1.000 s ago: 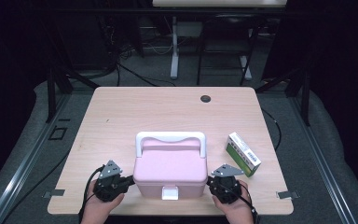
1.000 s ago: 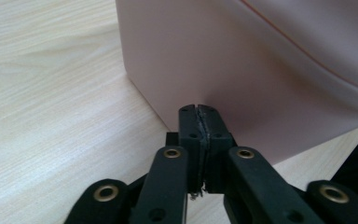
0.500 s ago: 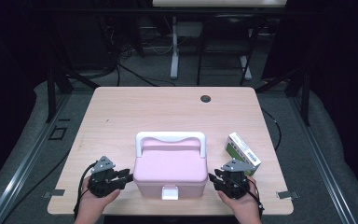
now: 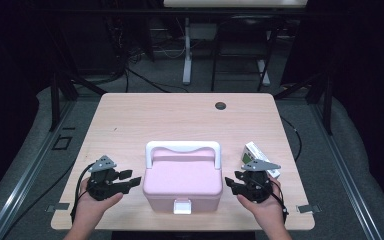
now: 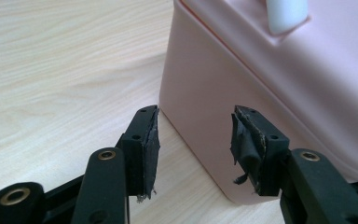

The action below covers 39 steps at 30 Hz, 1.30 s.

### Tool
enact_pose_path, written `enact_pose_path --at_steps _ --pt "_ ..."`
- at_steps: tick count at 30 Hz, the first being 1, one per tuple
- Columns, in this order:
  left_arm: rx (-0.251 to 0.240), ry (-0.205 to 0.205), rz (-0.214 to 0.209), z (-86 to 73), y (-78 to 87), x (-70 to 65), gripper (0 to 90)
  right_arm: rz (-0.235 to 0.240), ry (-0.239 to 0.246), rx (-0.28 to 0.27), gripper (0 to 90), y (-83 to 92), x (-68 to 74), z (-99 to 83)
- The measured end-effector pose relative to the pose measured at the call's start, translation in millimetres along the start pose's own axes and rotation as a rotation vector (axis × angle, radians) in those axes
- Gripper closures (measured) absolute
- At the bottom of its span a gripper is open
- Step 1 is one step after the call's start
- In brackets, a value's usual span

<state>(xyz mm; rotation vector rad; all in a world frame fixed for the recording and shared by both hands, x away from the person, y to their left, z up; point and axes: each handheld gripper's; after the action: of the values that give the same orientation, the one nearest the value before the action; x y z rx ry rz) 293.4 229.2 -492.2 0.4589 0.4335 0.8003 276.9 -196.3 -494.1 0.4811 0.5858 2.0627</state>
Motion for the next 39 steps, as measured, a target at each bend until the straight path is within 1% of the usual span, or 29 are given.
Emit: enact_pose_path --at_steps 2,5,6,8,12,14,15,17,19,23,24,26,30,36,38,39 --pt "-0.005 0.011 -0.003 4.8 2.6 1.6 50.7 0.003 0.001 0.002 54.8 2.7 -0.5 4.0" --pt "-0.003 0.013 -0.014 11.4 6.5 2.0 50.7 0.008 0.016 -0.008 54.3 7.4 -0.8 11.1" --pt "-0.003 0.012 -0.017 13.9 7.6 1.4 50.8 0.015 0.014 -0.01 54.1 9.2 -0.6 13.7" --pt "-0.005 -0.005 -0.013 19.3 9.8 0.3 50.9 0.023 0.013 -0.018 54.1 12.3 0.2 18.7" --pt "-0.007 -0.011 -0.021 29.5 12.4 -1.9 50.9 0.03 0.024 -0.032 55.8 17.1 2.3 28.3" --pt "0.0 -0.009 -0.034 34.2 12.8 -2.7 50.8 0.032 0.036 -0.044 58.9 19.1 3.1 31.9" --pt "-0.002 -0.009 -0.035 36.0 12.8 -3.1 50.8 0.037 0.041 -0.051 59.1 20.5 3.7 34.2" --pt "-0.006 -0.008 -0.041 39.6 13.1 -3.5 50.7 0.031 0.043 -0.055 58.3 22.0 4.4 38.1" --pt "-0.01 -0.007 -0.048 42.8 13.6 -4.0 50.5 0.033 0.044 -0.057 57.2 22.4 4.5 40.4" --pt "-0.02 -0.013 -0.061 51.3 15.9 -5.7 49.8 0.038 0.046 -0.064 58.0 23.3 4.3 45.7" --pt "-0.019 -0.009 -0.059 53.0 16.6 -6.6 49.8 0.046 0.045 -0.065 58.8 23.1 4.0 47.0" --pt "-0.02 -0.015 -0.058 54.8 16.9 -6.6 49.8 0.048 0.045 -0.068 58.7 23.1 3.9 48.4" --pt "-0.023 -0.018 -0.061 65.0 17.5 -9.9 48.9 0.07 0.033 -0.069 56.9 23.6 5.3 54.0" --pt "-0.024 -0.032 -0.062 73.5 16.0 -13.5 48.8 0.088 0.056 -0.066 56.1 24.1 10.6 65.5" --pt "-0.022 -0.03 -0.065 75.9 15.0 -13.9 48.7 0.092 0.063 -0.068 56.1 23.1 11.5 69.2" --pt "-0.024 -0.032 -0.063 77.0 13.5 -14.3 48.7 0.096 0.058 -0.069 55.9 22.7 12.1 70.3"
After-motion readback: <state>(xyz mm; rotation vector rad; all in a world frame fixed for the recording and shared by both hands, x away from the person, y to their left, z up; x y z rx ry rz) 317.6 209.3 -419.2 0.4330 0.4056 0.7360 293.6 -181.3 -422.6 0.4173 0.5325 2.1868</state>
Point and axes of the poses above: each handheld gripper's, and its own axes: y roughly backward along the jaws, z roughly out of its top, x roughly to its left, and after that the axes turned 5 degrees about -x, right-handed
